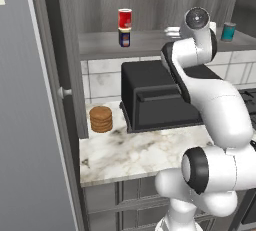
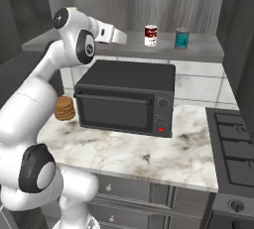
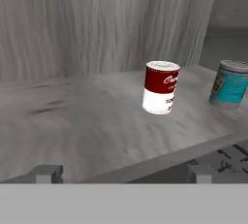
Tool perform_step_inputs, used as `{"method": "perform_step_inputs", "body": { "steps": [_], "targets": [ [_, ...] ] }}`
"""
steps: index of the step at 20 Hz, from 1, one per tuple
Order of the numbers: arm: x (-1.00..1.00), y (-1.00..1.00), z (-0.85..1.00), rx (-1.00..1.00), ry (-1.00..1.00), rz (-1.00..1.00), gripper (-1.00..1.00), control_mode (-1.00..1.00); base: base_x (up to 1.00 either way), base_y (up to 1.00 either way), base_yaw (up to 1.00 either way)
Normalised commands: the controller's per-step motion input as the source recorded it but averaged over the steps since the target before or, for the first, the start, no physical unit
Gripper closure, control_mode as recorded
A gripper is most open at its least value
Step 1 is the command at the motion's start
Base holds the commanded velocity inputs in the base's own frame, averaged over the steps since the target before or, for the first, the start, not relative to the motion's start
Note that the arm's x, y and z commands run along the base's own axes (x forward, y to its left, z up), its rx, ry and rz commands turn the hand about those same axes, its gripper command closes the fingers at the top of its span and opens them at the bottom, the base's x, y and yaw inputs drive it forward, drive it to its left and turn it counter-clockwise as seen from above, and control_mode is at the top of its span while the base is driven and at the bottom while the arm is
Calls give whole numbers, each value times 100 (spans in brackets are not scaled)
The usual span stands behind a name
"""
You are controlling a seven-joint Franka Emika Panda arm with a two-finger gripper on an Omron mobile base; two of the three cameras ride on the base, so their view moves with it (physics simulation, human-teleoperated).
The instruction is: Stack two cans on top of the other two cans in the cabinet.
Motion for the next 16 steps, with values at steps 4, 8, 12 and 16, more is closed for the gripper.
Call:
{"method": "perform_step_inputs", "body": {
  "steps": [4,8,12,16],
  "targets": [
    [0,-75,0,0,8,-11,-100,-100,0,0,0],
    [3,-46,-4,0,3,-8,-100,-100,0,0,0],
    [24,-27,-15,0,0,0,-100,-100,0,0,0],
    [49,-23,-16,0,0,0,-100,-100,0,0,0]
  ]
}}
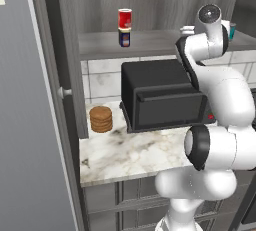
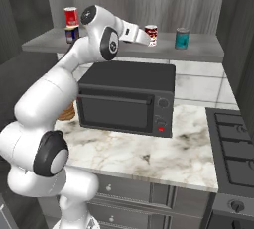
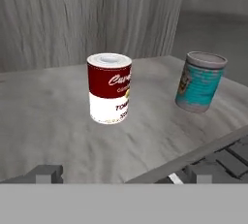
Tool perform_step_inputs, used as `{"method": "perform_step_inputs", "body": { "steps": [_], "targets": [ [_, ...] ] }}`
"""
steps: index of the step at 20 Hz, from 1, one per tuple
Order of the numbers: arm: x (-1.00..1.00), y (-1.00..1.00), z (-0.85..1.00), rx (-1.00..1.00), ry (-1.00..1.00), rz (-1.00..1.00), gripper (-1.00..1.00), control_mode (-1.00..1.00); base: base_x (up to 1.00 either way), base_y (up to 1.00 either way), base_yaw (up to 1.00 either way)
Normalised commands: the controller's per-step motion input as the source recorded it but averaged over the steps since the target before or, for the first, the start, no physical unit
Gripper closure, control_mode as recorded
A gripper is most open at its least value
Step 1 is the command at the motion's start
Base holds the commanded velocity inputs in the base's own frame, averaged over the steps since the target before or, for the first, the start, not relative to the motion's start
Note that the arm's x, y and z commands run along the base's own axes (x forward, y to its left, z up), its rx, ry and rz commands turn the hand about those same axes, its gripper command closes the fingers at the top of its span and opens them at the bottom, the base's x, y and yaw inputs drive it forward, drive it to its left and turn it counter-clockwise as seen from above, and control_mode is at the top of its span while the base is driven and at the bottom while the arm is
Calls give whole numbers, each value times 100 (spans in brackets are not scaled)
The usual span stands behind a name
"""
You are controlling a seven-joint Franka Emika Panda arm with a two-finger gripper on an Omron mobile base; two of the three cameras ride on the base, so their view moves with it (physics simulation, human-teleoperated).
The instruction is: Stack two cans on top of the other two cans in the cabinet.
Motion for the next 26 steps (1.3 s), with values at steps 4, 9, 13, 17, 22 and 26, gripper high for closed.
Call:
{"method": "perform_step_inputs", "body": {
  "steps": [4,9,13,17,22,26],
  "targets": [
    [64,-19,-13,1,0,1,-100,-100,0,0,0],
    [56,-24,-4,0,0,0,-100,-100,0,0,0],
    [47,-26,0,0,3,0,-100,-100,0,0,0],
    [41,-17,-2,0,1,1,-100,-100,0,0,0],
    [30,-16,-4,0,0,2,100,-100,0,0,0],
    [1,-15,-11,0,0,0,100,-100,0,0,0]
  ]
}}
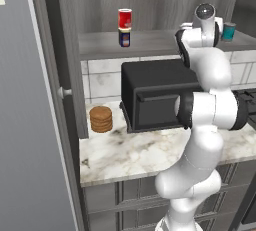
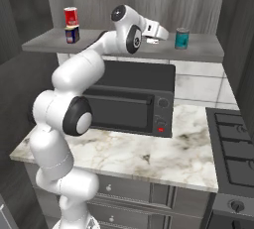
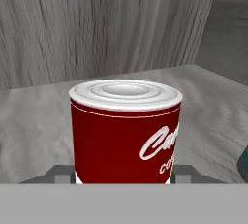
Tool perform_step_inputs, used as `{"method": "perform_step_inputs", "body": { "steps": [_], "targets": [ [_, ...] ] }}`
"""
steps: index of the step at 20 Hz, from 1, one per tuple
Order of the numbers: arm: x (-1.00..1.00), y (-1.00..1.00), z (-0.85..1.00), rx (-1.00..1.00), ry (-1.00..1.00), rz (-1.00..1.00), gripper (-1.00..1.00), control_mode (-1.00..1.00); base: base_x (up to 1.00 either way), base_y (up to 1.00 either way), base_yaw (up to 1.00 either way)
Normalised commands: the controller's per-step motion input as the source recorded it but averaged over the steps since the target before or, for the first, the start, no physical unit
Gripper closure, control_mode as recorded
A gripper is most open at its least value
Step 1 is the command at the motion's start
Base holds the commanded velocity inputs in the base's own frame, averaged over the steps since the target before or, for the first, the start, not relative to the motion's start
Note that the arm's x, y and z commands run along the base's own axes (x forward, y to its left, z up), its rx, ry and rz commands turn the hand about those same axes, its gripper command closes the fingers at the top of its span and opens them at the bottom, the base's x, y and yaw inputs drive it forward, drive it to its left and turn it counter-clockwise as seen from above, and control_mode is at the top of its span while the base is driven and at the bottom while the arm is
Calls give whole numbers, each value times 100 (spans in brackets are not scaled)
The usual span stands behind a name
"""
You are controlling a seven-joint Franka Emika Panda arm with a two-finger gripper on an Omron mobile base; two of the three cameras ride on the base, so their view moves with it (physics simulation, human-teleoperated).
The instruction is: Stack two cans on top of the other two cans in the cabinet.
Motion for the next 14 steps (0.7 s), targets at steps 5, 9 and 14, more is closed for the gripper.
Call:
{"method": "perform_step_inputs", "body": {
  "steps": [5,9,14],
  "targets": [
    [6,-17,-7,0,0,0,100,-100,0,0,0],
    [-19,-2,9,2,-13,0,100,-100,0,0,0],
    [-10,0,26,0,-22,-1,100,-100,0,0,0]
  ]
}}
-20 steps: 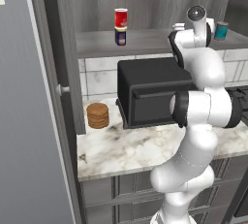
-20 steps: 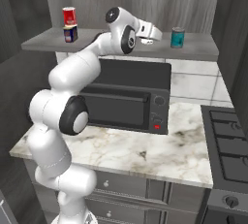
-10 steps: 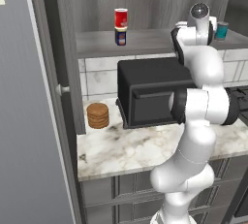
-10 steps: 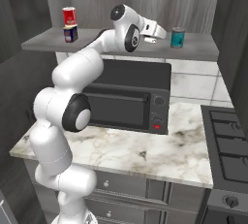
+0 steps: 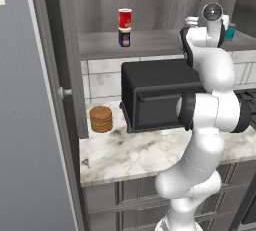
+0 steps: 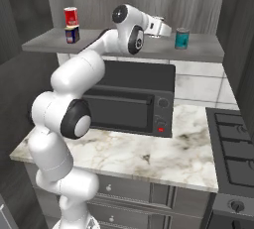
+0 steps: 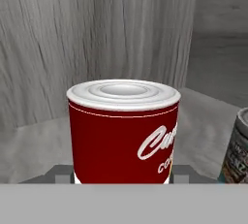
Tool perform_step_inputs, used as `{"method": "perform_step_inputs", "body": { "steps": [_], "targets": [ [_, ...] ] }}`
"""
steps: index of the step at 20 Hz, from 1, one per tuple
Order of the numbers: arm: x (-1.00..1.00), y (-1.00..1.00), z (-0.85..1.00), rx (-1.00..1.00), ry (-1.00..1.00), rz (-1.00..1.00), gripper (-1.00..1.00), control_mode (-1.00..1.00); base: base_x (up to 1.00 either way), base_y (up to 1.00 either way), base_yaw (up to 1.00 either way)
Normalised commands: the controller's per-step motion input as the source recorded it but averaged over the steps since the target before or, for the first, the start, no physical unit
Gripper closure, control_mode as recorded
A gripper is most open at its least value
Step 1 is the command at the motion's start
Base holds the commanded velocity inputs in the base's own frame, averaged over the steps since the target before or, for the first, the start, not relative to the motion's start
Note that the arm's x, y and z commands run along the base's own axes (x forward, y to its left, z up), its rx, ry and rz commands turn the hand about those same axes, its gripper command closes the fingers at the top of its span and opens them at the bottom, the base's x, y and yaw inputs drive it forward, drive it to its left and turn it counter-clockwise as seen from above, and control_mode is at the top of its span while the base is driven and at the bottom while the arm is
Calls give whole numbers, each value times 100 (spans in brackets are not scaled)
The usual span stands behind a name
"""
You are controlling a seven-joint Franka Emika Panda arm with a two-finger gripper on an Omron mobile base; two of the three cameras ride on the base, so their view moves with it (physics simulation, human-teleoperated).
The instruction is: Stack two cans on top of the other two cans in the cabinet.
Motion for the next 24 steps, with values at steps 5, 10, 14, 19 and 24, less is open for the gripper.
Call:
{"method": "perform_step_inputs", "body": {
  "steps": [5,10,14,19,24],
  "targets": [
    [0,-3,20,-3,-19,-11,100,-100,0,0,0],
    [0,-11,23,-4,-11,-13,100,-100,0,0,0],
    [-1,-19,32,-5,0,-12,100,-100,0,0,0],
    [-7,-26,28,-7,5,-12,100,-100,0,0,0],
    [-7,-45,10,-7,8,-8,100,-100,0,0,0]
  ]
}}
